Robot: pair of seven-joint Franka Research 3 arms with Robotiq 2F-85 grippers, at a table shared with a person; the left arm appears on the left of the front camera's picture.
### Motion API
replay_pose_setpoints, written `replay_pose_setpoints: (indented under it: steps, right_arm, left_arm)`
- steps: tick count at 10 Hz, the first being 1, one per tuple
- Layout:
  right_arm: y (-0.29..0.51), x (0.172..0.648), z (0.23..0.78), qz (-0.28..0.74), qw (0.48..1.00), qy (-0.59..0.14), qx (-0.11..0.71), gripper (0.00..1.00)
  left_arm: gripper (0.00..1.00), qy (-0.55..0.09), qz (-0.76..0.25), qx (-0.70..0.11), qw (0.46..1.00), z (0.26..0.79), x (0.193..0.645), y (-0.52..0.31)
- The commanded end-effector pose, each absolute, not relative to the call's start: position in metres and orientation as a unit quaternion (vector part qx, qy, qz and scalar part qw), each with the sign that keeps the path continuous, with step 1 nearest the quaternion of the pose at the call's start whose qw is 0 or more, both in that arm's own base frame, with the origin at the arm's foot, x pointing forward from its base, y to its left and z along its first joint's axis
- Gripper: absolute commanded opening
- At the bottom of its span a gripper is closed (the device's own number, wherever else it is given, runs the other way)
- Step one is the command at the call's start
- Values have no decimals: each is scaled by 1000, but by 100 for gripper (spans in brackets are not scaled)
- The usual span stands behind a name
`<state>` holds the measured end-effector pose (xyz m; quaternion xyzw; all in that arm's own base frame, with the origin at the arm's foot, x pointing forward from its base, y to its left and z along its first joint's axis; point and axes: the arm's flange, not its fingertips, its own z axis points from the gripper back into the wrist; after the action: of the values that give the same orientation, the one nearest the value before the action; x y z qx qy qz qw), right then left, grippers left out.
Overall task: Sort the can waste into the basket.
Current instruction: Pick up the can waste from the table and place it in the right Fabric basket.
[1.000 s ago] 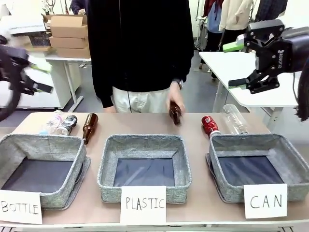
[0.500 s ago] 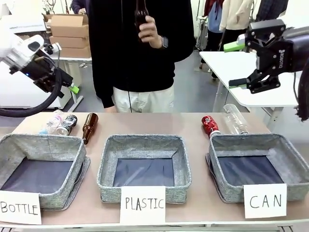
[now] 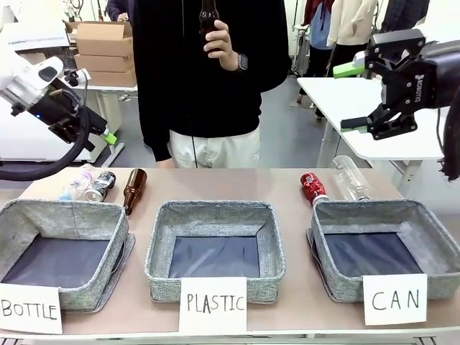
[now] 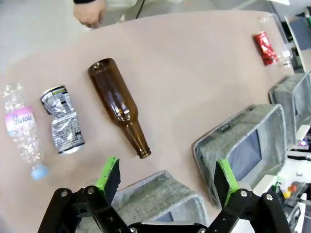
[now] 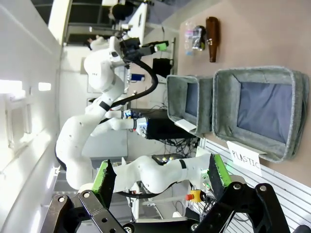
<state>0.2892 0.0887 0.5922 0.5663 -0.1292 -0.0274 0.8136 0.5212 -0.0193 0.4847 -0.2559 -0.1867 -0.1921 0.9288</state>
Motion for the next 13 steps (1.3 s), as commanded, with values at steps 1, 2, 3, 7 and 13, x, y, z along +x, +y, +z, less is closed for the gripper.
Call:
replay_pose_setpoints:
  steps: [1,2,3,7,13]
  right_arm:
    - [92,291,593,-19,806,-136,576,100]
    - [92,291,593,-19,806,-136,576,100]
    - [92,291,593,-19,806,-136,576,100]
    - [92,291,593,-19,806,-136,576,100]
    - [92,291,593,-19,806,-136,576,100]
  left_arm:
    - [100,-244,-246,-254,903,524,451,7]
    - [100,-333,-241,-263,873,550,408,34]
    - [100,-428,-191,-276,839,566,376,59]
    - [100,-592,-80,-418,684,574,349,121]
    - [100,-511,-110,-340,782,598,332,111]
